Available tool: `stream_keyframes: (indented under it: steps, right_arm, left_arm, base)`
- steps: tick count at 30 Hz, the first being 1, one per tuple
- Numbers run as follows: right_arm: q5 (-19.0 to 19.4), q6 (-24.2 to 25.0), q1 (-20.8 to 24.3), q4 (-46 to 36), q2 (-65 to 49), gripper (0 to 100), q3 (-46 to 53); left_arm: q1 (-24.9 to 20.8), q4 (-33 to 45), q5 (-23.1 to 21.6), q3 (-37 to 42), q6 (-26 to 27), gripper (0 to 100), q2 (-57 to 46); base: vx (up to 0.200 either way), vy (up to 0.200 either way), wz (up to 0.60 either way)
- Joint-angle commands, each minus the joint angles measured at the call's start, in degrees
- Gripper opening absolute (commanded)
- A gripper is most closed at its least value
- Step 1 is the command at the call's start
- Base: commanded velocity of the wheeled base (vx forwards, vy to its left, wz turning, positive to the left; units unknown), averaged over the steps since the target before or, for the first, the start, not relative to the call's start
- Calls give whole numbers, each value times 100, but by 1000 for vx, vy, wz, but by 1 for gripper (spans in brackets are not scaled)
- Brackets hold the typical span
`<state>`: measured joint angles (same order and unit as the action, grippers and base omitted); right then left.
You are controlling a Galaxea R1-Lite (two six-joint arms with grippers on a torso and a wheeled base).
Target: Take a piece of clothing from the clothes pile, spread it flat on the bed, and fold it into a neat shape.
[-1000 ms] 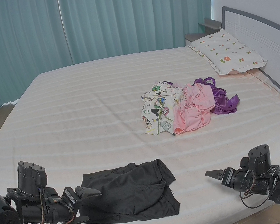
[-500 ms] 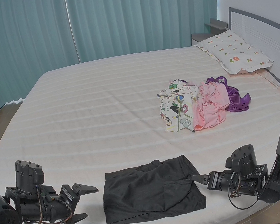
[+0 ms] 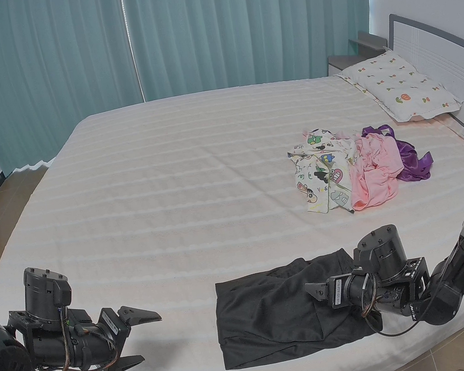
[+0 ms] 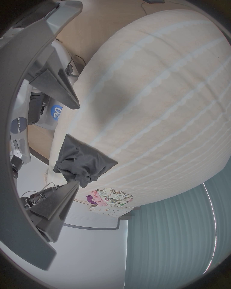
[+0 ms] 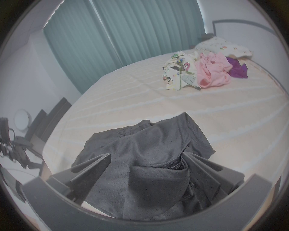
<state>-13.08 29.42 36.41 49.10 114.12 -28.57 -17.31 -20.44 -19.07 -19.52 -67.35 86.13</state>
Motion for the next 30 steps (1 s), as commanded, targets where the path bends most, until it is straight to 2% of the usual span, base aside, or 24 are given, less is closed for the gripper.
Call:
stream_keyframes:
  steps: [1,9,12,14,22,26,30]
  right_arm:
    - [-98,-410,-11,-173,23,100,-60]
    - [-371,-929,-170,-279,128,100,-34]
    - [-713,-1237,-231,-208,120,100,-17]
    - [-801,-1298,-301,-191,23,100,-17]
    - [-749,-1377,-214,-208,-91,100,-52]
    - [-722,-1764,-143,-191,295,100,-175]
    - [-599,-1825,-20,-191,366,100,-280]
  left_arm:
    - [-18,-3,-1,62,117,100,9]
    - [-36,-3,-9,71,117,100,18]
    - [-44,-3,-9,71,117,100,9]
    - [-44,-3,-9,80,117,100,9]
    - [-53,-3,-53,88,117,100,9]
    - [-53,-3,-89,88,117,100,9]
    - [-53,-3,-89,88,117,100,18]
  base:
    - [0,0,0]
    - [0,0,0]
    - [0,0,0]
    - [0,0,0]
    - [0,0,0]
    - [0,0,0]
    - [0,0,0]
